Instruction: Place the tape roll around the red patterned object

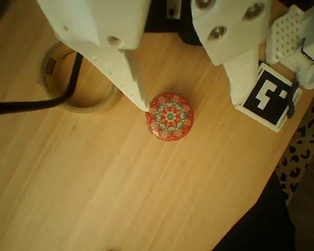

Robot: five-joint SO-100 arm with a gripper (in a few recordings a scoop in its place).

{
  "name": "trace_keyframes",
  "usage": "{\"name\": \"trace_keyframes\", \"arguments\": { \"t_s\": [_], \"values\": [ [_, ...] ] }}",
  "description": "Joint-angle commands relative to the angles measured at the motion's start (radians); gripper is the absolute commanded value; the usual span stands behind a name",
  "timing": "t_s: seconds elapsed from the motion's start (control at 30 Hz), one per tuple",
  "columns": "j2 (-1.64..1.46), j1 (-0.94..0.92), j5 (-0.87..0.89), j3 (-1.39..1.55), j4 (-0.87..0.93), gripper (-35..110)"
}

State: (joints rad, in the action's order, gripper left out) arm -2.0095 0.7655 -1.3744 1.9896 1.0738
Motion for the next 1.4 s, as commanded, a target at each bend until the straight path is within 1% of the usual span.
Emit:
{"name": "trace_keyframes", "arguments": {
  "t_s": [0.0,0.27,0.43,0.7,0.83,1.03,1.13,1.2,1.37],
  "values": [
    [0.224,0.017,-0.043,-0.232,-0.028,37],
    [0.221,0.018,-0.038,-0.318,0.083,38],
    [0.209,0.026,-0.021,-0.291,0.083,38],
    [0.186,0.063,0.048,-0.114,-0.080,38],
    [0.155,0.021,0.058,-0.074,-0.061,37],
    [0.006,-0.081,0.060,-0.005,0.057,37],
    [-0.087,-0.120,0.071,0.074,0.078,36],
    [-0.130,-0.137,0.094,0.153,0.060,37],
    [-0.201,-0.161,0.176,0.351,-0.057,37]
  ]
}}
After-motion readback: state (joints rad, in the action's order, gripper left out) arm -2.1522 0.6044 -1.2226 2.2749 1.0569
